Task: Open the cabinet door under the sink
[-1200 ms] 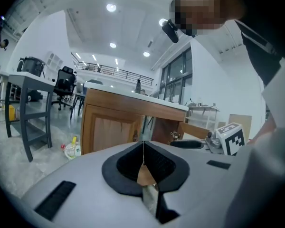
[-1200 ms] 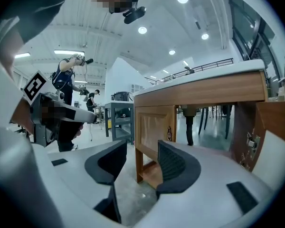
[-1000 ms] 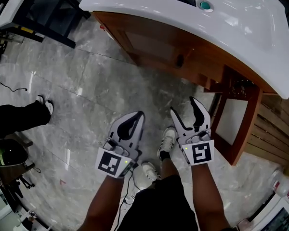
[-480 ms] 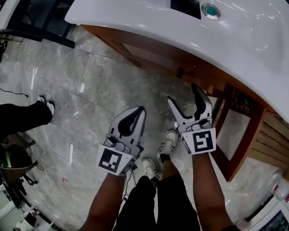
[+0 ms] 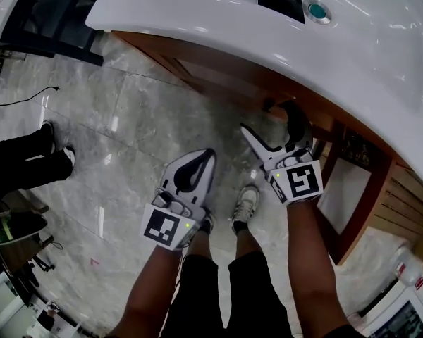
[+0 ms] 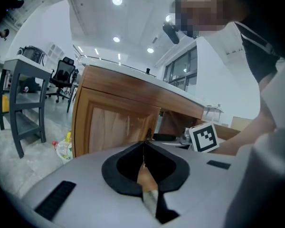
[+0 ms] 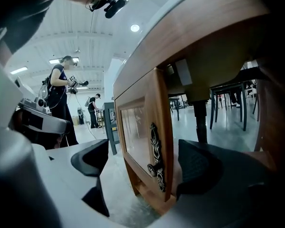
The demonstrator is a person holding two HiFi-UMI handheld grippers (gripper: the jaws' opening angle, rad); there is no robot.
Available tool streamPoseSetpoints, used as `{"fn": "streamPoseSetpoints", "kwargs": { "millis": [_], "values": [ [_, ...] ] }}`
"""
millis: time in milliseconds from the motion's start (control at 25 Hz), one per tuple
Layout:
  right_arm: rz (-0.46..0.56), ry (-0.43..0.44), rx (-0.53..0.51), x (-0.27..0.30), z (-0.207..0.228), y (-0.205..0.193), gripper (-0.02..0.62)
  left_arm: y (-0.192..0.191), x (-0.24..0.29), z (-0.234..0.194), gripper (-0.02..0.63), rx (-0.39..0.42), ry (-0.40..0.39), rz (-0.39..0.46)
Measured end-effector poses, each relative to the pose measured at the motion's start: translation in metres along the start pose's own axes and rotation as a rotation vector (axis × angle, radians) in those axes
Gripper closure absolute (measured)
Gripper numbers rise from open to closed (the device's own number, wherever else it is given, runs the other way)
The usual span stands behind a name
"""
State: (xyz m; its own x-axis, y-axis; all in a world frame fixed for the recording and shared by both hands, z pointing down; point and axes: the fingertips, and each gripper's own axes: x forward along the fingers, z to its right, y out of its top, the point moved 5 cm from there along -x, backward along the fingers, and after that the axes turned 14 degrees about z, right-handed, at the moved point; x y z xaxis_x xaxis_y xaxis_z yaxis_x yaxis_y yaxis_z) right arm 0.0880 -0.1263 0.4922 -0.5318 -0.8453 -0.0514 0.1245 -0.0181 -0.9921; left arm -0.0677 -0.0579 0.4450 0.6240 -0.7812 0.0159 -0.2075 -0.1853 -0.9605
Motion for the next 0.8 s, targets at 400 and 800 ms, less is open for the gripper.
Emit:
{"fn": "streamPoseSetpoints", "kwargs": {
  "millis": [400, 800],
  "values": [
    [-0.027, 0.009, 0.010, 0.018, 0.008, -0.009, 0.163, -0.002, 0.004, -0.024, 0.581, 0.001, -0.013, -0.016],
    [-0.065, 0.050, -0.031, 0.033, 0.008, -0.010, 0.164, -0.005, 0.000, -0.032, 0.581, -0.015, 0.000, -0.020]
  ]
}}
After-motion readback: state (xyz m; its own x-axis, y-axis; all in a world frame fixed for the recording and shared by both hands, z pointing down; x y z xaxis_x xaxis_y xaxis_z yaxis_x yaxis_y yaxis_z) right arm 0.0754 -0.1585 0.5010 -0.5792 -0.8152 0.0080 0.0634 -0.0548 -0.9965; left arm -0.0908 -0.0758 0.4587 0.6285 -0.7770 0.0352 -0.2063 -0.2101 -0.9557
